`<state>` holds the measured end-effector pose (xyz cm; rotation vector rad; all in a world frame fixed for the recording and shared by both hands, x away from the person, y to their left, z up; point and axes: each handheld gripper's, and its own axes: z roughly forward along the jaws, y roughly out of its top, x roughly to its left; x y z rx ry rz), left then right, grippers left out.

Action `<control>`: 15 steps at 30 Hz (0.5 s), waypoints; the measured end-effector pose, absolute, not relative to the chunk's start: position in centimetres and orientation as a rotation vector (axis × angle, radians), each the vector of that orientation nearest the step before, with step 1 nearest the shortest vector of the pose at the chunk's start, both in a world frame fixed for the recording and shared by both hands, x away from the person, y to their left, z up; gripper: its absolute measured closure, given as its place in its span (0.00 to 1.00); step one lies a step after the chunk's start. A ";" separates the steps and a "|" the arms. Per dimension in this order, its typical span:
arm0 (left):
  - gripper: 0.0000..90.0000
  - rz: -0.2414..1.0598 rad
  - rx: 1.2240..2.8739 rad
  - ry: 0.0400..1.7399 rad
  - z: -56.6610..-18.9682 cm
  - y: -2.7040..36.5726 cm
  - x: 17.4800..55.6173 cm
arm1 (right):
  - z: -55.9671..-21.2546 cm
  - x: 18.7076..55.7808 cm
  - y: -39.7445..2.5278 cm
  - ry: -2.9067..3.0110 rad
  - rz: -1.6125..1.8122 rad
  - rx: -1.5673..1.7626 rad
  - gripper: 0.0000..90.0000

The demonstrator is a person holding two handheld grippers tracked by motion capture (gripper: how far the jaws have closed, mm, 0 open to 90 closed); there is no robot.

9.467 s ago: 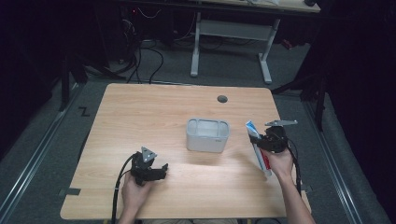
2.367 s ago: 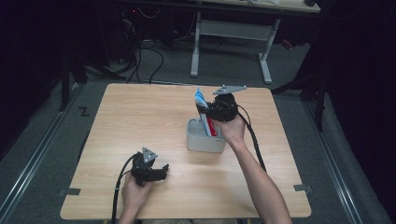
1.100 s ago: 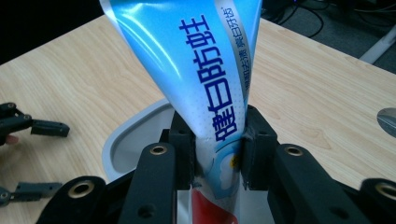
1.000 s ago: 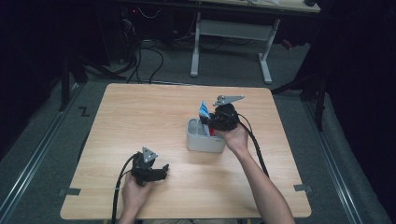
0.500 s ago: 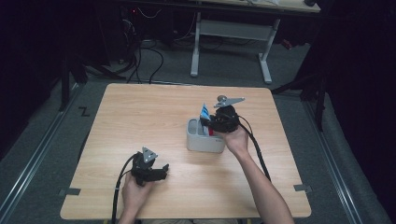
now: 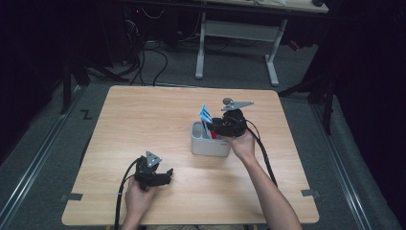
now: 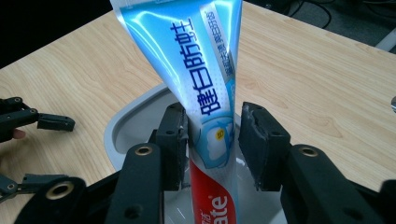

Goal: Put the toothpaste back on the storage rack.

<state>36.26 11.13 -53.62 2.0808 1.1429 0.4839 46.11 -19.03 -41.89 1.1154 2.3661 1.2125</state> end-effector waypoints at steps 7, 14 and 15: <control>0.20 0.484 2.080 1.143 -53.6 11.1 36.3 | -41.5 45.7 -19.2 2.354 1.231 1.115 0.59; 0.20 0.485 2.080 1.143 -53.6 11.1 36.3 | -40.9 45.2 -19.7 2.335 1.213 1.094 0.58; 0.20 0.485 2.080 1.143 -53.6 11.1 36.3 | -40.9 45.2 -19.8 2.336 1.205 1.092 0.58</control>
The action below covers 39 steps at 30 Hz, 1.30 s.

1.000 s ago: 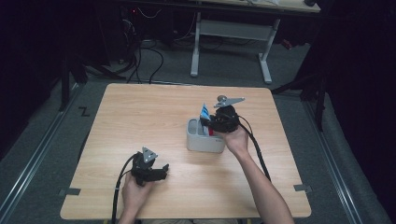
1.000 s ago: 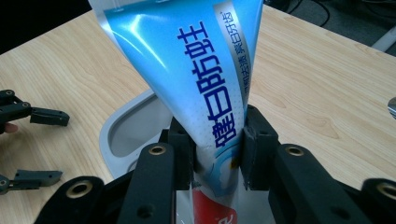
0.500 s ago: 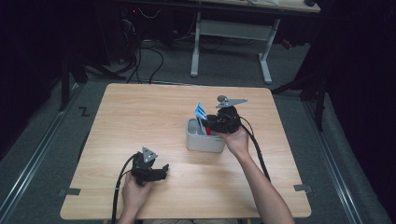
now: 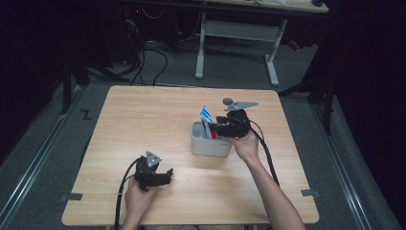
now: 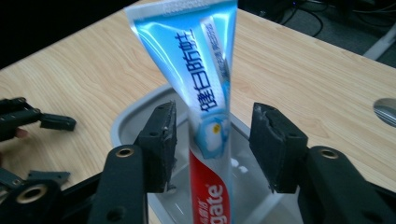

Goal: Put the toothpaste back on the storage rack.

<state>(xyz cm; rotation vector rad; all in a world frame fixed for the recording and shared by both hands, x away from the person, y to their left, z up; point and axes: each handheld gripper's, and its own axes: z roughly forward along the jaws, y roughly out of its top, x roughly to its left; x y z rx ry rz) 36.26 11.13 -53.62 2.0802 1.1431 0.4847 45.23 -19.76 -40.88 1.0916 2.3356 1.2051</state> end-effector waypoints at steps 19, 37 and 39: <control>0.20 0.485 2.080 1.143 -53.6 11.1 36.3 | -40.1 44.3 -22.0 2.287 1.259 1.106 0.63; 0.20 0.485 2.079 1.144 -53.6 11.1 36.3 | -40.2 43.4 -24.2 2.201 1.296 1.152 0.64; 0.20 0.485 2.080 1.144 -53.6 11.1 36.3 | -40.1 43.3 -24.4 2.193 1.302 1.159 0.64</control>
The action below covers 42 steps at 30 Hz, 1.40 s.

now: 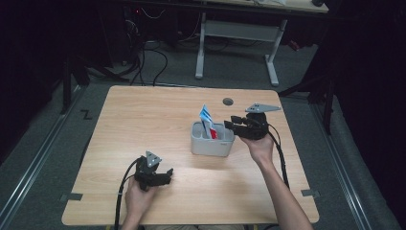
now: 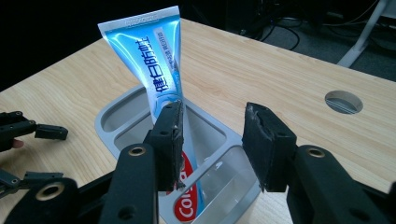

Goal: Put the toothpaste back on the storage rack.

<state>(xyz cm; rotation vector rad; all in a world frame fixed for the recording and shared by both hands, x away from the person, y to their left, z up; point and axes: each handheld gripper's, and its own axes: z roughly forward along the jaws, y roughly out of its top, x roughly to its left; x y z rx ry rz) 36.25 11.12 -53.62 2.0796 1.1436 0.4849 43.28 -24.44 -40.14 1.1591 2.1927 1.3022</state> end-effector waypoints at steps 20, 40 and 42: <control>0.20 0.485 2.079 1.144 -53.6 11.1 36.3 | -39.9 41.9 -27.0 2.130 1.343 1.194 0.66; 0.20 0.485 2.079 1.144 -53.6 11.1 36.3 | -40.3 40.3 -30.0 2.079 1.377 1.236 0.66; 0.20 0.485 2.080 1.144 -53.6 11.1 36.3 | -40.2 40.0 -30.3 2.068 1.388 1.242 0.66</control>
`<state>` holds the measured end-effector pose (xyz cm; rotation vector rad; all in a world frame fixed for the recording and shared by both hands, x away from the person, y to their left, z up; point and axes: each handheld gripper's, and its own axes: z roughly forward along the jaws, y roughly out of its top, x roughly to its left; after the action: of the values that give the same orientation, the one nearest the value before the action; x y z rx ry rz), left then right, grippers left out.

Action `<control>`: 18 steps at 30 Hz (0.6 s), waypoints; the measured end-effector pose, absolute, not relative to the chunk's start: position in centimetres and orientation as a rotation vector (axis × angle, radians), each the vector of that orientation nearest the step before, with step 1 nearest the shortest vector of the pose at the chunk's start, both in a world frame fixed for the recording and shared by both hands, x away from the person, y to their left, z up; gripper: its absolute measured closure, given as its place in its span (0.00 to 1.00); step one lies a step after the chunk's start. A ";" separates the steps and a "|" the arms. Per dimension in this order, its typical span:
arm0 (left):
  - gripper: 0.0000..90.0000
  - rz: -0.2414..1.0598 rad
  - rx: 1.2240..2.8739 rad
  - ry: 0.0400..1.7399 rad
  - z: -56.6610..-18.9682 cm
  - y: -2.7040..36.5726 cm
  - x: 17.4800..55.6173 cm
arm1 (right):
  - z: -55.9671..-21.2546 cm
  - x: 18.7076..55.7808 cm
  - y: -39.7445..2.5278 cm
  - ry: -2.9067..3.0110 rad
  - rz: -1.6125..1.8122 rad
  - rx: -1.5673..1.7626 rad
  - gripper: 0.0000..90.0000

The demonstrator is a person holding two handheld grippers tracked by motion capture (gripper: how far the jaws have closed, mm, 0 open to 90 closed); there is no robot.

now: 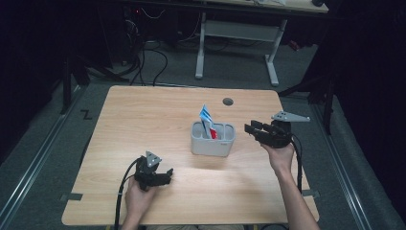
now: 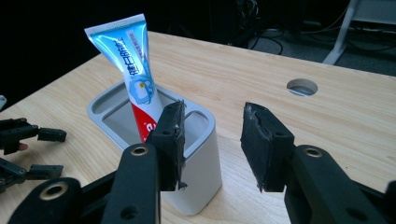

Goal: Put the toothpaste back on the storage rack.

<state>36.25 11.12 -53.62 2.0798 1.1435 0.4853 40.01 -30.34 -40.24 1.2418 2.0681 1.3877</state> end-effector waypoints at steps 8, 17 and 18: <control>0.20 0.485 2.079 1.144 -53.6 11.1 36.3 | -40.7 39.1 -31.5 2.048 1.396 1.263 0.66; 0.20 0.485 2.080 1.144 -53.6 11.1 36.3 | -41.2 38.0 -32.8 2.020 1.407 1.285 0.65; 0.20 0.485 2.079 1.144 -53.6 11.1 36.3 | -41.3 37.9 -32.9 2.016 1.410 1.290 0.65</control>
<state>36.25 11.12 -53.62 2.0795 1.1438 0.4851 37.93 -32.85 -41.26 1.2902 2.0158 1.4098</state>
